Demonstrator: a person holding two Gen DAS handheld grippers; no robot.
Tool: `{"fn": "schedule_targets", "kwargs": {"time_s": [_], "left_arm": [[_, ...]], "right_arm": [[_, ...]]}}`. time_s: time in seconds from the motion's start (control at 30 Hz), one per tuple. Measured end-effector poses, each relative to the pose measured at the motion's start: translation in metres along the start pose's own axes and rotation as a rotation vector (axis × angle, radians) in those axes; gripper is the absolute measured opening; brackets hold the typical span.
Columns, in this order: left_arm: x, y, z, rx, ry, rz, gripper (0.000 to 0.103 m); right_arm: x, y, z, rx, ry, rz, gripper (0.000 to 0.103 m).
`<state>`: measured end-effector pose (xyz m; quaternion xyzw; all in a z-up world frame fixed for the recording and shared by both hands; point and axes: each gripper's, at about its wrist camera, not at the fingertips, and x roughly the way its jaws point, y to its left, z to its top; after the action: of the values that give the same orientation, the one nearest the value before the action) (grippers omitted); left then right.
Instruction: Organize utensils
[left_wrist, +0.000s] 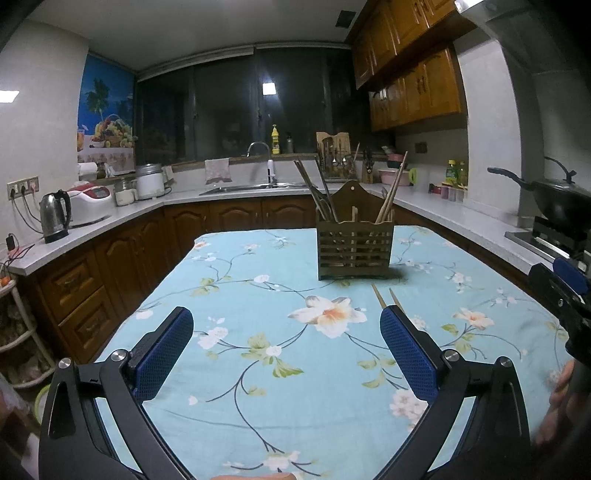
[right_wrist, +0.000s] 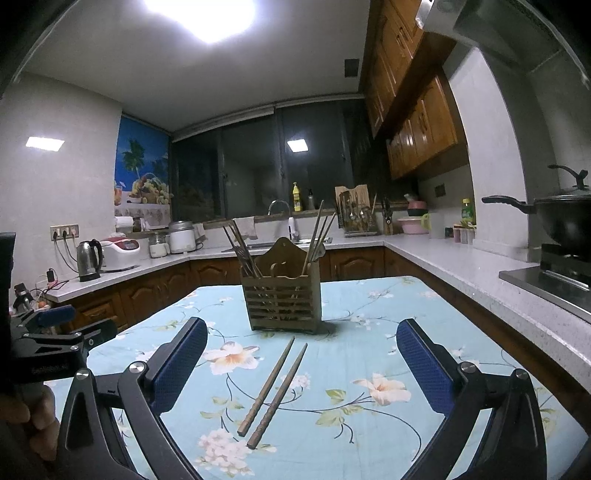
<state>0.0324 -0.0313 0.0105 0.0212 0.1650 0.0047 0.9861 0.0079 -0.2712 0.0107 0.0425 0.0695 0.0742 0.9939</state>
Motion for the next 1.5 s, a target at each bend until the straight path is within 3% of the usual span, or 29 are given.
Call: {"fn": "schedule_targets", "kwargs": {"time_s": [1.5], "left_arm": [[-0.0045, -0.0031, 0.0018, 0.007, -0.009, -0.015, 0.103]], "right_arm": [[-0.0013, 0.0031, 0.0016, 0.000, 0.002, 0.008, 0.103]]}}
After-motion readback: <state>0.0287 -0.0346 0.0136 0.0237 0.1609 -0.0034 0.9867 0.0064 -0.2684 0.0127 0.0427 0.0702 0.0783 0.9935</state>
